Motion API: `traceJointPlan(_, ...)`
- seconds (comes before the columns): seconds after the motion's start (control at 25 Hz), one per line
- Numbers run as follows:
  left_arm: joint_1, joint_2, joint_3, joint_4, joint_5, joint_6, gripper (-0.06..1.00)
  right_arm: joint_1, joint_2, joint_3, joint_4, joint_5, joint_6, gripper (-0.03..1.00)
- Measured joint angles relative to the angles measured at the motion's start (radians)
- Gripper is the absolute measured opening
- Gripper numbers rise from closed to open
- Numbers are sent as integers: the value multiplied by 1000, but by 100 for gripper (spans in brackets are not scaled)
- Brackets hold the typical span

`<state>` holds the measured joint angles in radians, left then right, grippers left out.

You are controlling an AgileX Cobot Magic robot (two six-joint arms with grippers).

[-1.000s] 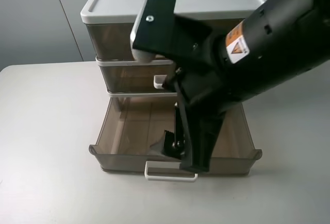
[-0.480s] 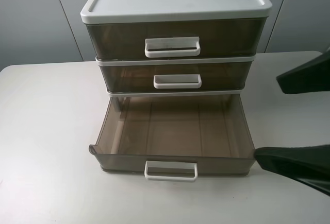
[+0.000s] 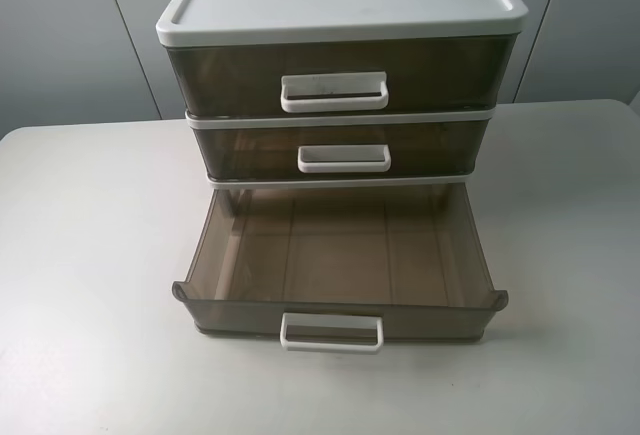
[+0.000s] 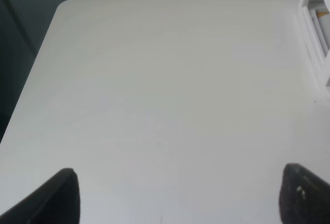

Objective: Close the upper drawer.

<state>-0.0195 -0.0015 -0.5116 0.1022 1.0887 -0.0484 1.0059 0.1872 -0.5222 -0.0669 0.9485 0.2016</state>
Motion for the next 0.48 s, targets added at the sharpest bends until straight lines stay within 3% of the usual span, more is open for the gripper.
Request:
traceJointPlan(0.24, 0, 0, 0, 0, 0, 0, 74, 0, -6, -4, -50, 157, 20, 70)
traceJointPlan(0.48, 0, 0, 0, 0, 0, 0, 74, 0, -6, 8, -48, 159, 10, 70)
